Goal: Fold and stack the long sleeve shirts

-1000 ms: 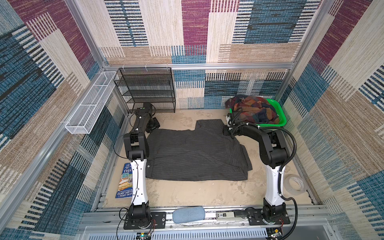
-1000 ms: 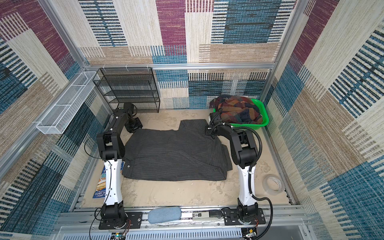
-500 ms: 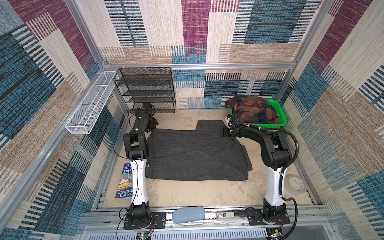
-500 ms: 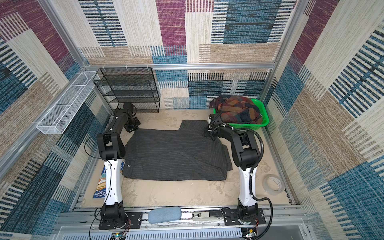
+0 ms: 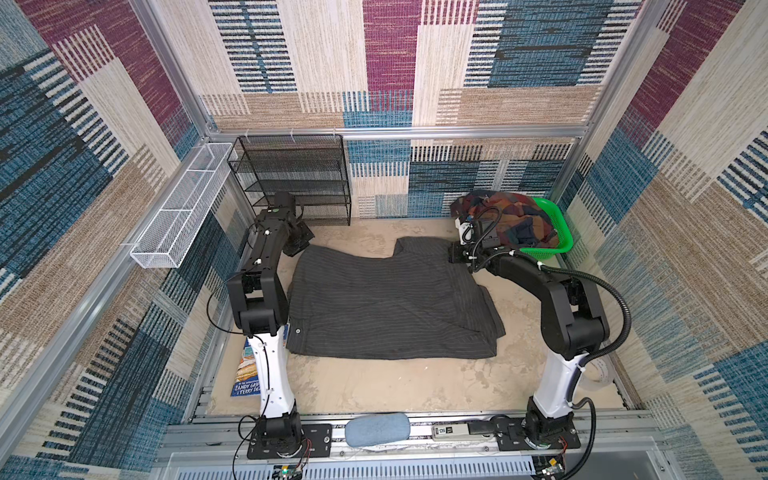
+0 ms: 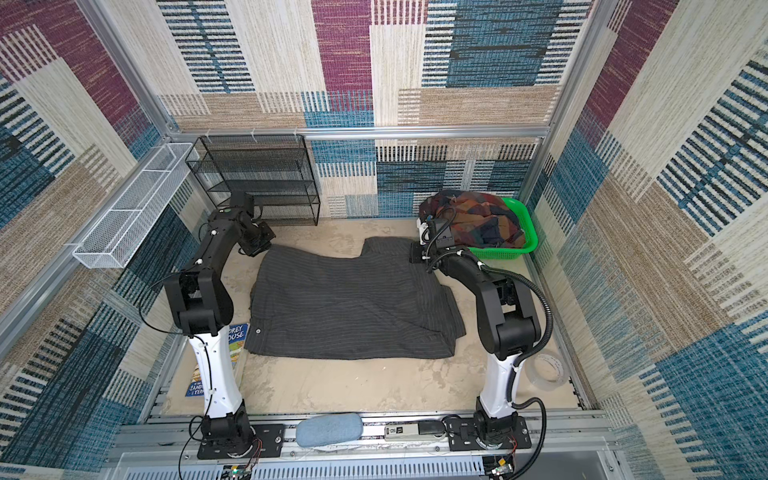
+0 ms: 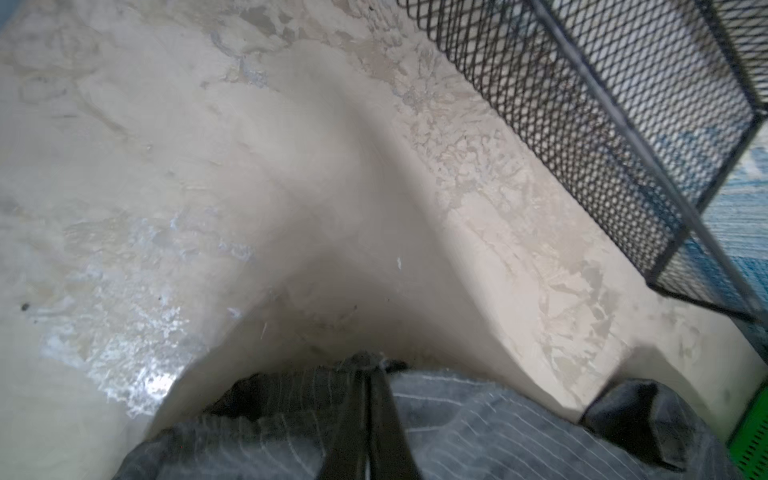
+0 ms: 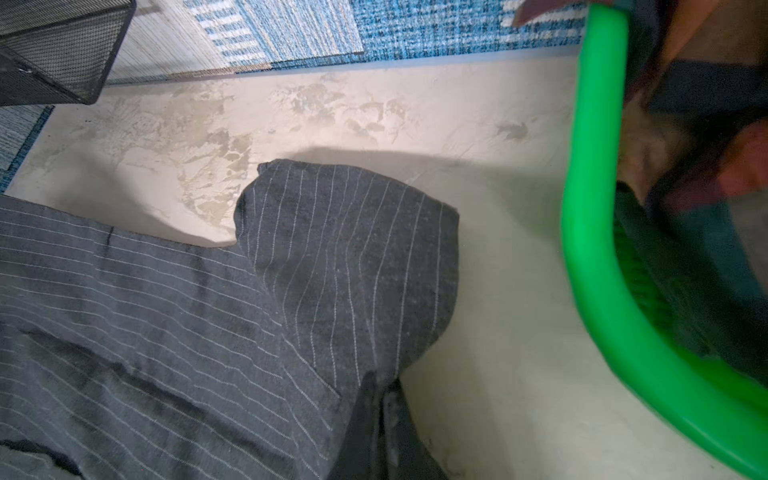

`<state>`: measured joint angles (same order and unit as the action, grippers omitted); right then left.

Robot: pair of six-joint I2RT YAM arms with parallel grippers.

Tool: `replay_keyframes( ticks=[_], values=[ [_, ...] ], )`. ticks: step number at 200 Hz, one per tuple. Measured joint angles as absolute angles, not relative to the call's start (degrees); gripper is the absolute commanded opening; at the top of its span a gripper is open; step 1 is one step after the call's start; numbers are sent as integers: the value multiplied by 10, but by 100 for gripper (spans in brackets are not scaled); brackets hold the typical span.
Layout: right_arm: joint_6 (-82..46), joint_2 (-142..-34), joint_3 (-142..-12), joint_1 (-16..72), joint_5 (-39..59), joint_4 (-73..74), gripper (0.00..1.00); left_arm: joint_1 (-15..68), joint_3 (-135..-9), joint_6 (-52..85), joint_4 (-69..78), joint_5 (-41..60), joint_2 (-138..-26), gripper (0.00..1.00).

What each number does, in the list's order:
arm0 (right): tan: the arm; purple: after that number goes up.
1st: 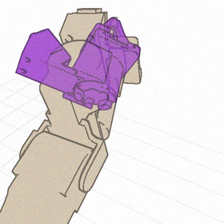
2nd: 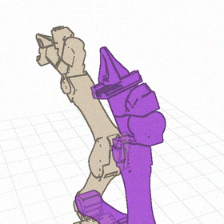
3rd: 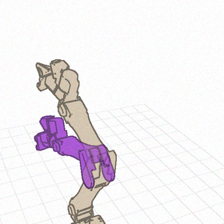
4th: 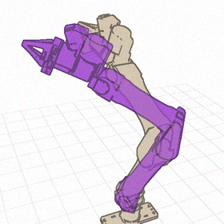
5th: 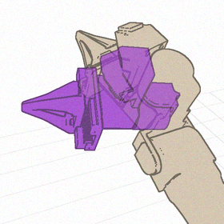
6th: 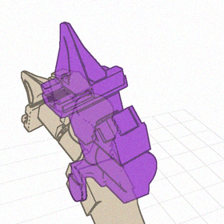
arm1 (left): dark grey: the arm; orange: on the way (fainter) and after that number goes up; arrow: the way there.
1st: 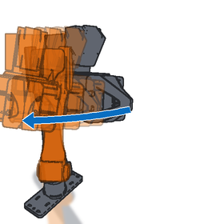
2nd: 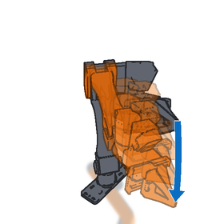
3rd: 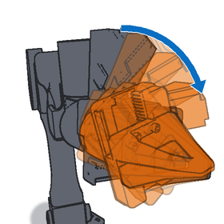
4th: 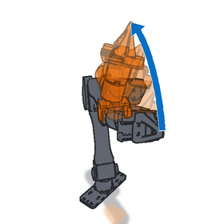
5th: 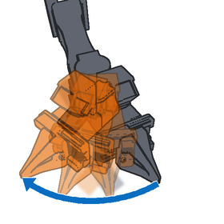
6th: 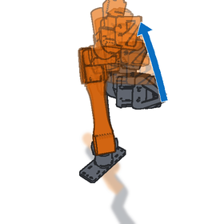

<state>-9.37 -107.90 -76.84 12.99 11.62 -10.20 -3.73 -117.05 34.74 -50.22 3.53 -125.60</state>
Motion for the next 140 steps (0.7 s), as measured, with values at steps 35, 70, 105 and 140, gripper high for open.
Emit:
replay_keyframes(
  ticks=[35, 70, 105, 140],
  values=[
    [-94, -1032, -720, 130, 115, -112, 4, -45, -1037, 356, -465, 51, -1154, 0],
    [-98, -974, -656, 130, 115, -125, 5, -51, -924, 358, -435, 70, -1068, 0],
    [-116, -915, -600, 135, 116, -147, 7, -50, -822, 358, -416, 83, -1003, 0],
    [-146, -869, -550, 142, 115, -168, 9, -51, -741, 362, -408, 84, -957, 0]
  ],
)
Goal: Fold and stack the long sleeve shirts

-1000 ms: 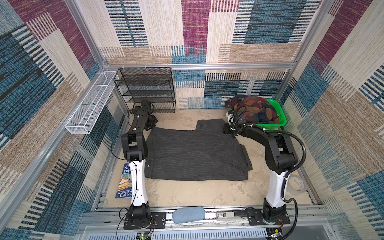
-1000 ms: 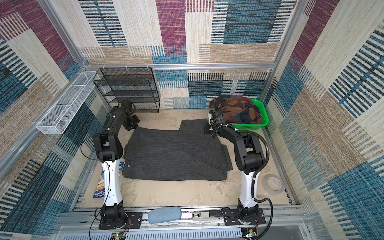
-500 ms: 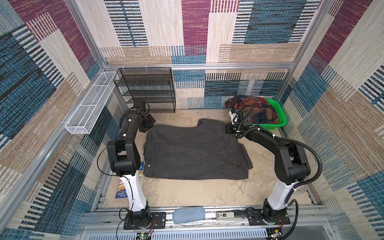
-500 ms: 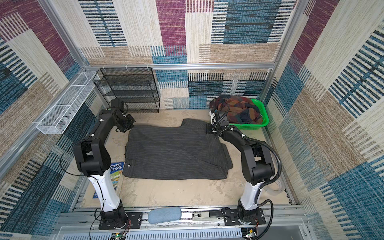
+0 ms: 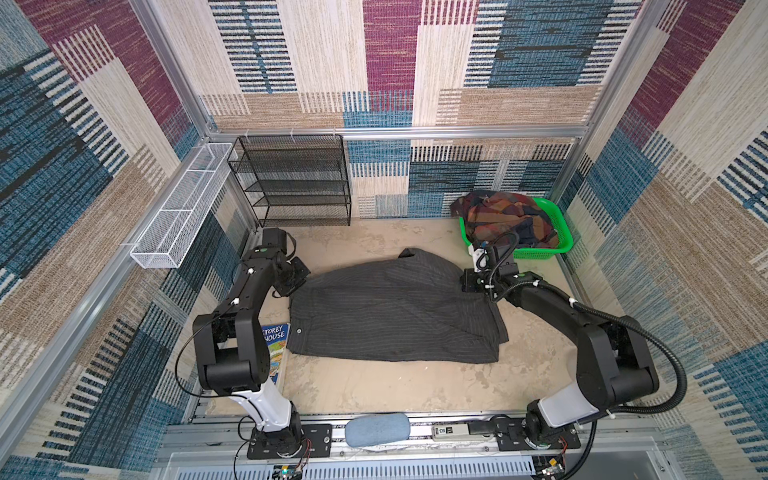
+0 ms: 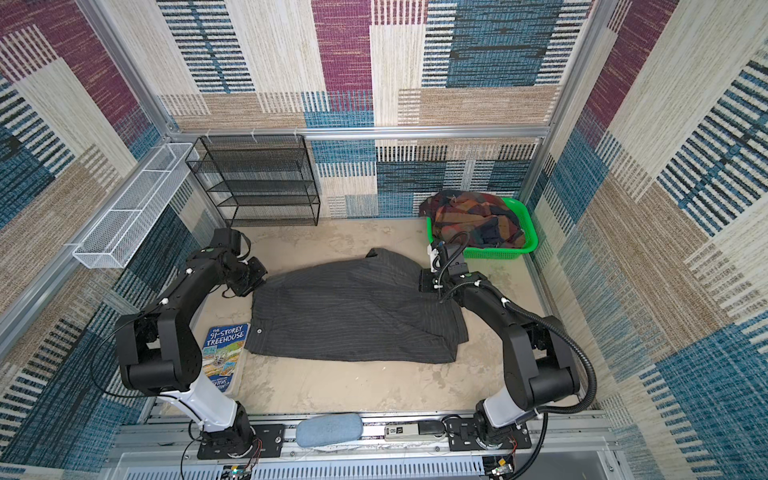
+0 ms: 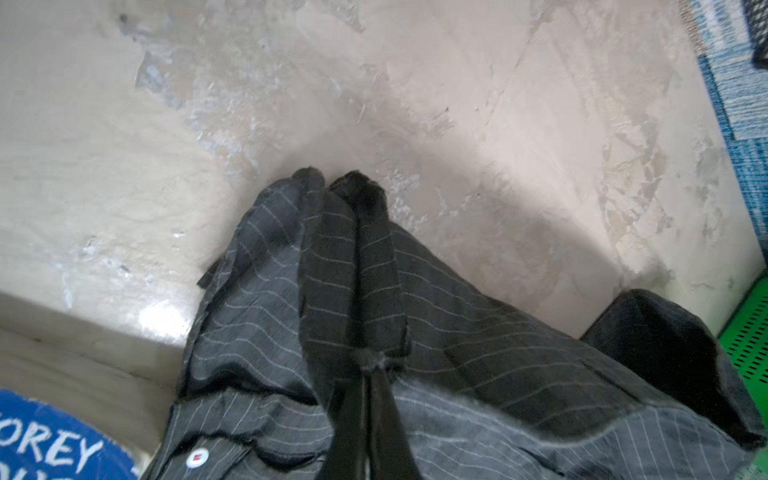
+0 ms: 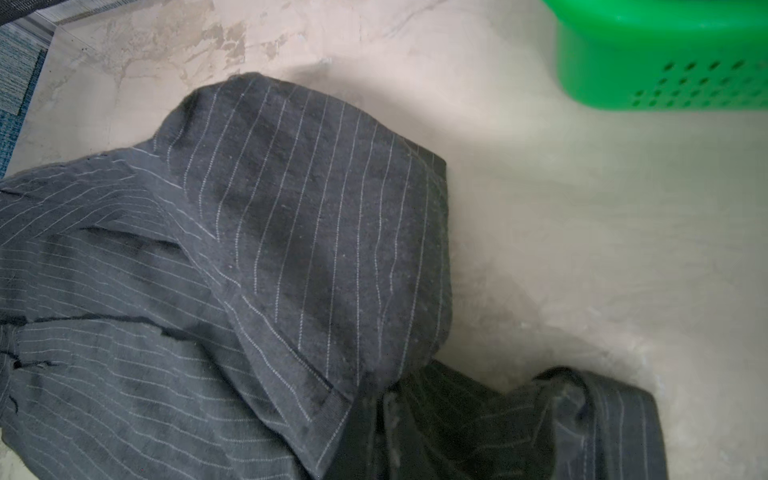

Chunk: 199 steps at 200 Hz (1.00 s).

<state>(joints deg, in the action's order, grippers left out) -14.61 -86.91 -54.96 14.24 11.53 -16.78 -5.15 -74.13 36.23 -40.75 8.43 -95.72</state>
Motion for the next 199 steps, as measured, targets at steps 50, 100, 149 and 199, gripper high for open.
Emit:
replay_keyframes(
  ticks=[50, 100, 149, 199],
  values=[
    [-195, -822, -487, 149, 102, -199, 18, -75, -676, 362, -406, 81, -900, 0],
    [-241, -814, -487, 149, 85, -243, 37, -80, -632, 349, -416, 83, -883, 0],
    [-254, -853, -567, 149, 83, -246, 45, -81, -602, 343, -418, 98, -871, 0],
    [-243, -979, -634, 137, 91, -243, 54, -81, -596, 340, -416, 109, -870, 0]
  ],
)
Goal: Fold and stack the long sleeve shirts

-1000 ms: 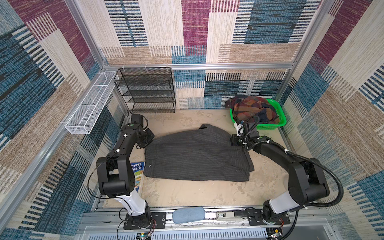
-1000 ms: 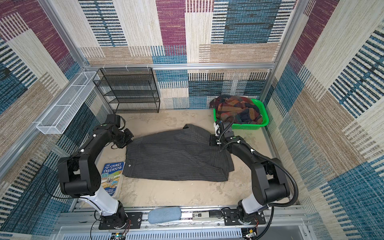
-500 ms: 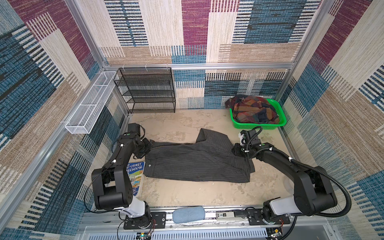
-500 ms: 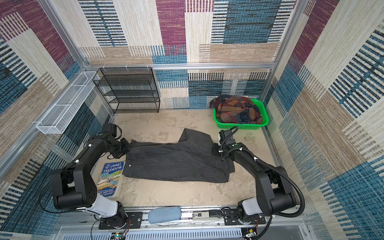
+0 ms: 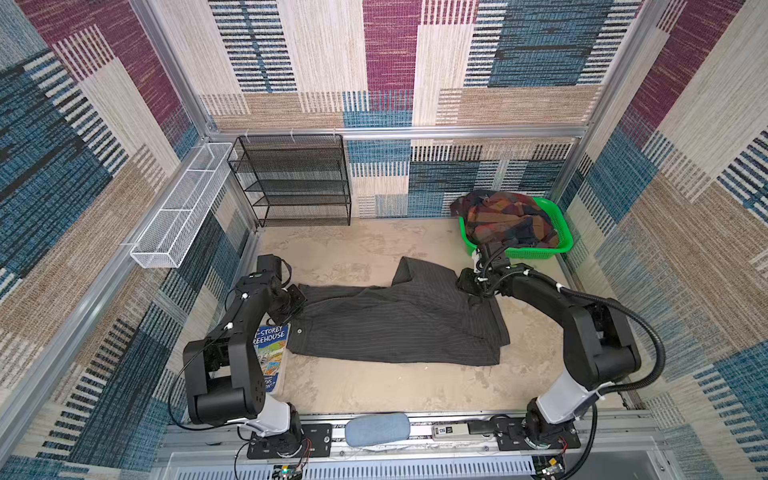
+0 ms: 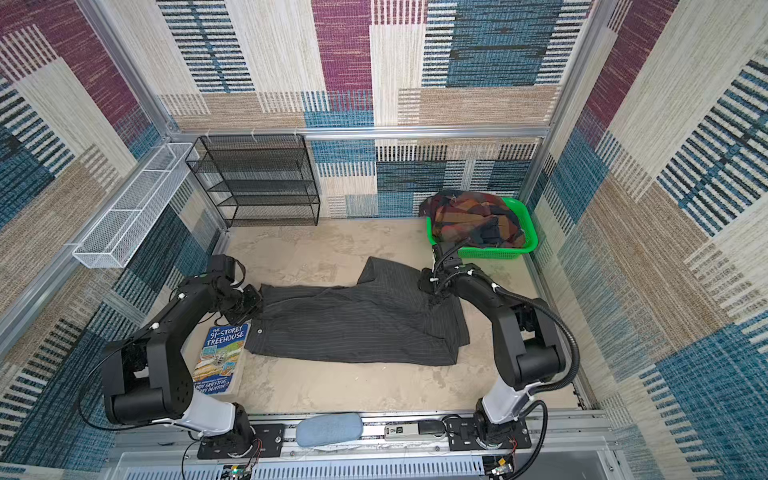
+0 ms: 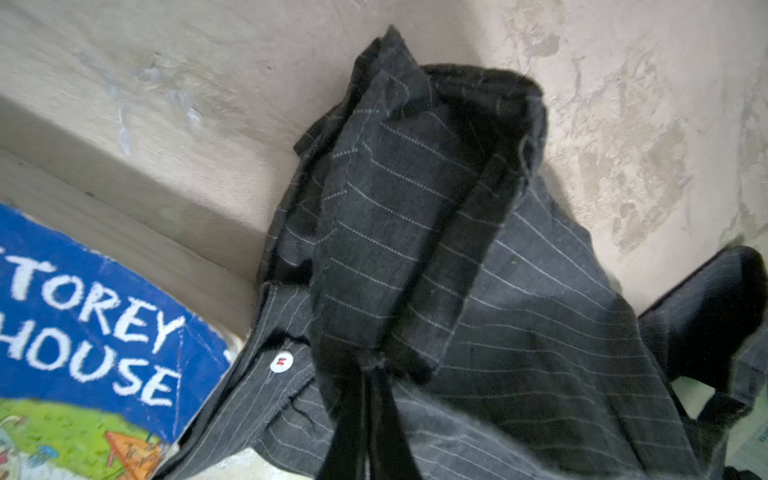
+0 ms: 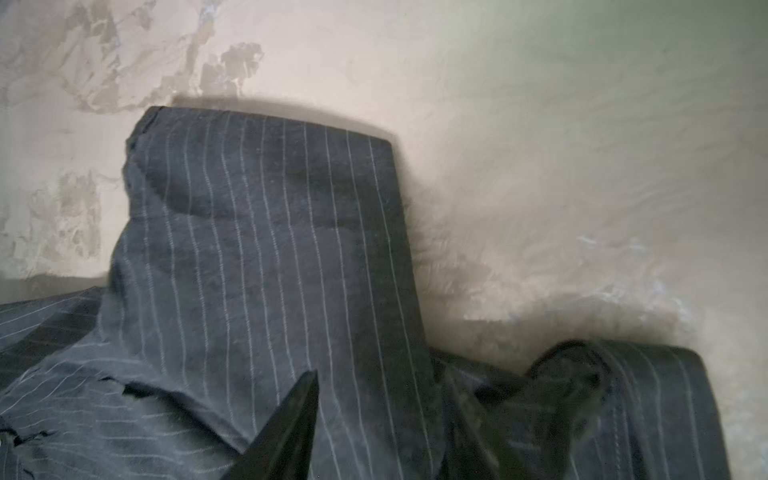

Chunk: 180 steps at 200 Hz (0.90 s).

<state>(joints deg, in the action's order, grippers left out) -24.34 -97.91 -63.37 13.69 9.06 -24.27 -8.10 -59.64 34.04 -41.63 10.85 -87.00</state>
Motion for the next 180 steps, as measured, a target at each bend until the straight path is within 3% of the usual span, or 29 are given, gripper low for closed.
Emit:
replay_keyframes(
  ticks=[34, 86, 111, 180],
  values=[
    [-217, -1027, -667, 135, 105, -228, 52, -81, -593, 340, -413, 109, -870, 0],
    [-183, -1074, -703, 123, 164, -196, 20, -81, -592, 341, -410, 108, -873, 0],
    [-173, -1074, -716, 119, 189, -189, 9, -80, -592, 341, -409, 108, -874, 0],
    [-111, -1016, -735, 116, 239, -188, 2, -80, -602, 341, -409, 108, -874, 0]
  ],
)
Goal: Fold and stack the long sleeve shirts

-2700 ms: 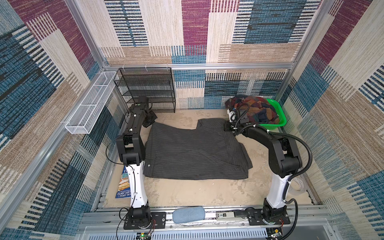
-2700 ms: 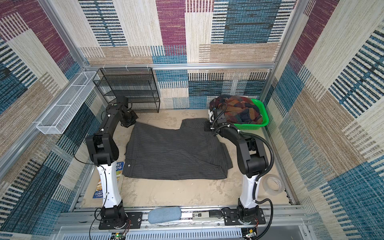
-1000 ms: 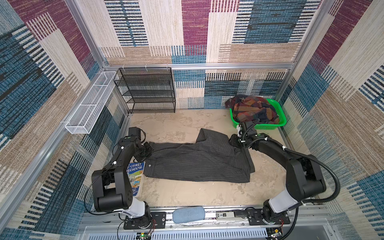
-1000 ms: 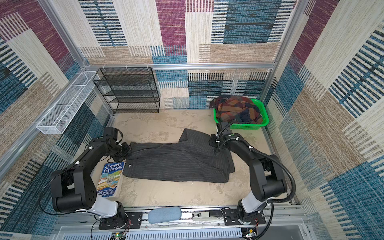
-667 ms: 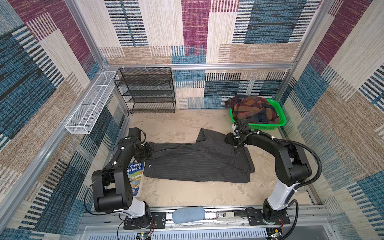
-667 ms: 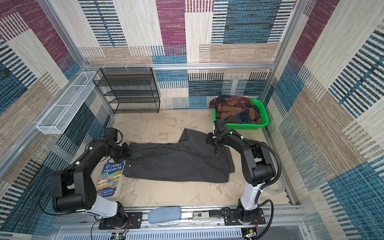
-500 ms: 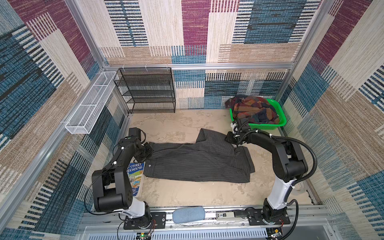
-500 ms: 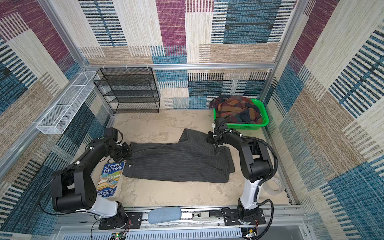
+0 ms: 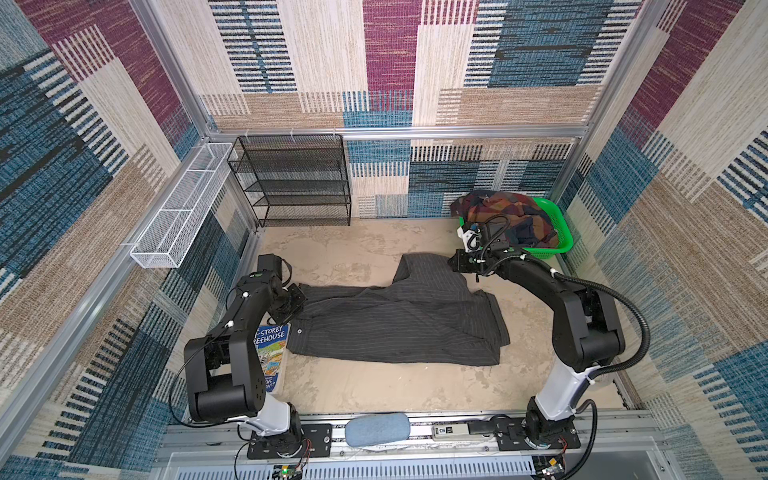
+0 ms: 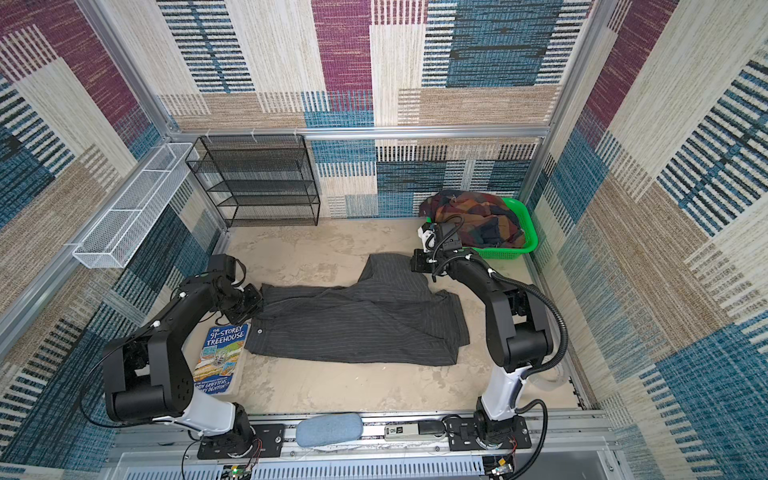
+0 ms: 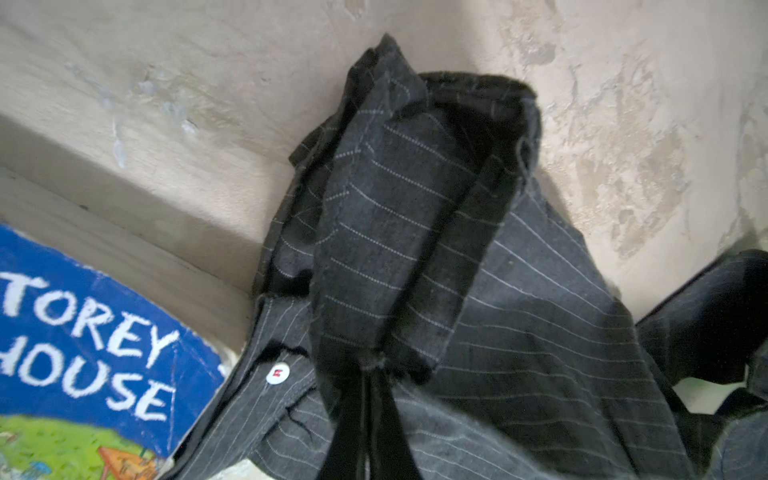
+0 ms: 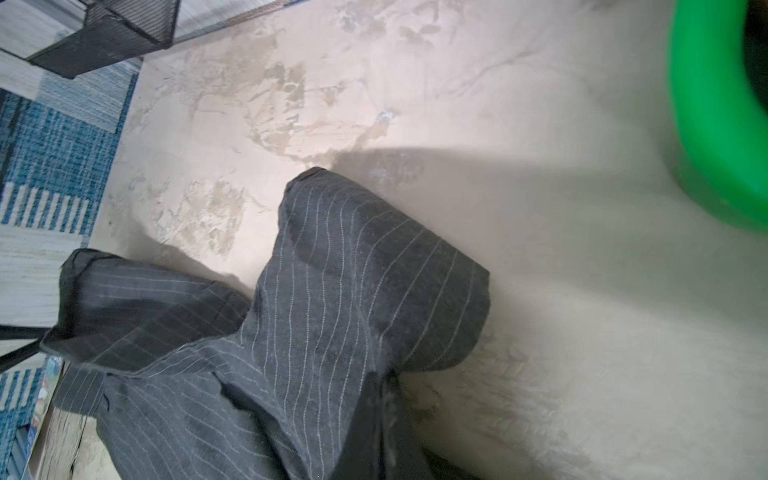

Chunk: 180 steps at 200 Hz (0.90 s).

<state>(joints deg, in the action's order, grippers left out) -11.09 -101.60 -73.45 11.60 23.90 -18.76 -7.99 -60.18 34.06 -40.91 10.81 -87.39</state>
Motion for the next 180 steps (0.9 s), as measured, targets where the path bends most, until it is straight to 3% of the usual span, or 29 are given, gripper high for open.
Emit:
replay_keyframes(
  ticks=[85, 166, 180],
  values=[
    [-57, -835, -603, 116, 308, -191, 2, -80, -608, 341, -445, 102, -851, 0],
    [-117, -683, -442, 116, 306, -211, 6, -81, -574, 340, -448, 77, -846, 0],
    [-129, -676, -434, 116, 298, -213, 12, -81, -566, 337, -449, 74, -845, 0]
  ],
)
